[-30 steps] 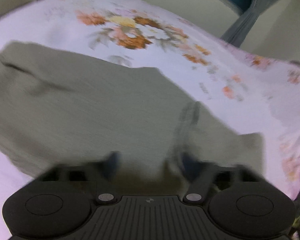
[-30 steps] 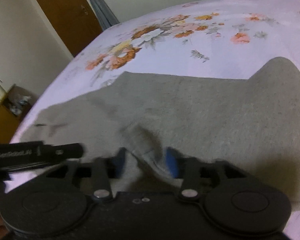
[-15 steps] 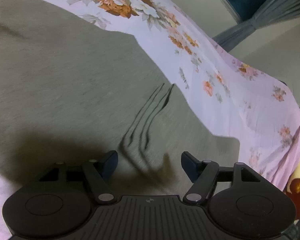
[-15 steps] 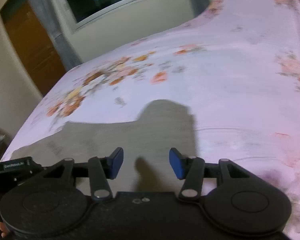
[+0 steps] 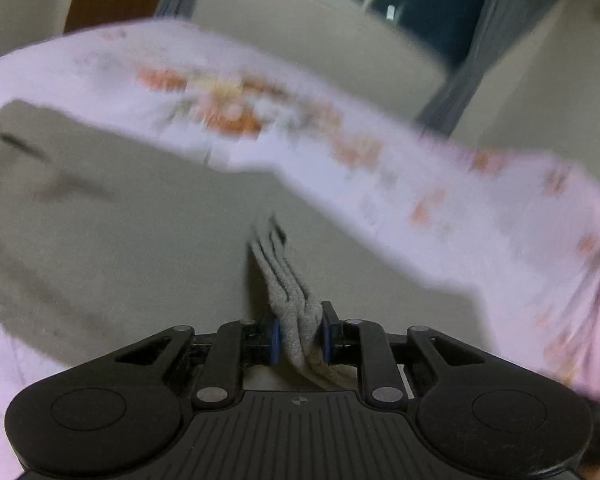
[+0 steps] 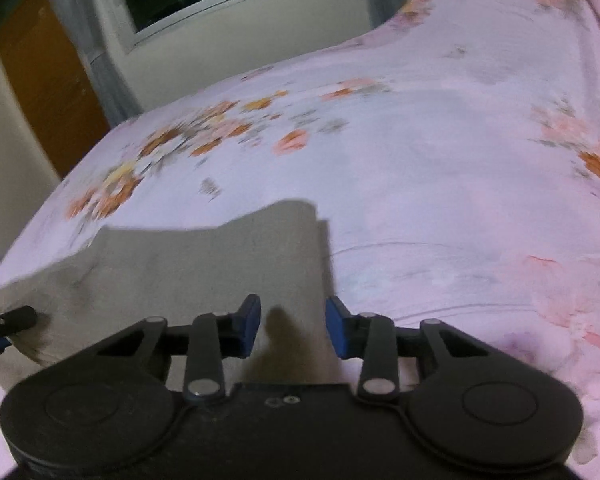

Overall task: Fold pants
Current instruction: 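Fold the leg end over with the right gripper while the left gripper pinches the crease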

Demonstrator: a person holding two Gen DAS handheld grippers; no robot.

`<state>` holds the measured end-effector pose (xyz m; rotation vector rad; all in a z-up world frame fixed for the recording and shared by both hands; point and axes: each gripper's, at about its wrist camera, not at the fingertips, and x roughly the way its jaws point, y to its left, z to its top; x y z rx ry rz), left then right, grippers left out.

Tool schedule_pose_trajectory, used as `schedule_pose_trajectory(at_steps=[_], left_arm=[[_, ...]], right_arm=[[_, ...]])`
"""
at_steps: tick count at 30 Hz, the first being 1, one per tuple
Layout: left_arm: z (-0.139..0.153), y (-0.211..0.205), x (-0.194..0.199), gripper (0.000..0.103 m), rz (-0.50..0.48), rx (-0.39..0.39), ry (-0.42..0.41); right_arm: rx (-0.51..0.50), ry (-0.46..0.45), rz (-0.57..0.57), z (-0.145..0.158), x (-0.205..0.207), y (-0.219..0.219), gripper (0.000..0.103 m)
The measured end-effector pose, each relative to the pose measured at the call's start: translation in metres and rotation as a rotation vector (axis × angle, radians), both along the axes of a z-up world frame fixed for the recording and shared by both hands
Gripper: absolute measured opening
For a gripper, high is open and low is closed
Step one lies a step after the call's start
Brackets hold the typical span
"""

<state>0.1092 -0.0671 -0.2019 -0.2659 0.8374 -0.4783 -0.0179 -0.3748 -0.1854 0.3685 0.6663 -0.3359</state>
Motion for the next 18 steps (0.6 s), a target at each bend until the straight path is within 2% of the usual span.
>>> schedule_pose_trajectory(at_steps=[2,3,6,7,8,10,11,13,15,18], left_arm=[[-0.017,0.0,0.01,0.026,-0.003,0.051,0.058],[-0.02,-0.001,0.013,0.027,-0.007,0.052,0.059],[-0.005,0.0,0.014,0.032,0.0,0.068,0.054],[0.004,0.004,0.01,0.037,0.009,0.057,0.016],[0.012,0.008,0.006,0.051,0.011,0.051,-0.034],[0.015,0.014,0.006,0.072,0.036,0.093,-0.064],[0.011,0.016,0.01,0.072,0.044,0.109,-0.036],[0.007,0.025,0.014,0.072,0.061,0.073,0.014],[0.009,0.032,0.007,0.072,0.073,0.044,0.012],[0.009,0.033,-0.007,0.072,0.013,0.07,-0.009]], right_arm=[[-0.048,0.101,0.015,-0.014,0.014,0.01,0.038],[-0.042,0.133,0.025,-0.021,0.019,0.011,0.038],[-0.03,0.127,0.011,-0.015,0.018,0.009,0.038],[-0.021,0.092,0.0,-0.009,0.013,0.007,0.038],[-0.024,0.06,-0.005,-0.004,0.009,0.007,0.038],[-0.032,0.1,0.011,-0.01,0.012,0.01,0.039],[-0.035,0.152,0.028,-0.02,0.016,0.011,0.039],[-0.082,0.168,0.044,-0.024,0.017,0.017,0.039],[-0.058,0.156,0.027,-0.019,0.013,0.017,0.041],[-0.04,0.119,-0.002,-0.015,-0.001,0.02,0.041]])
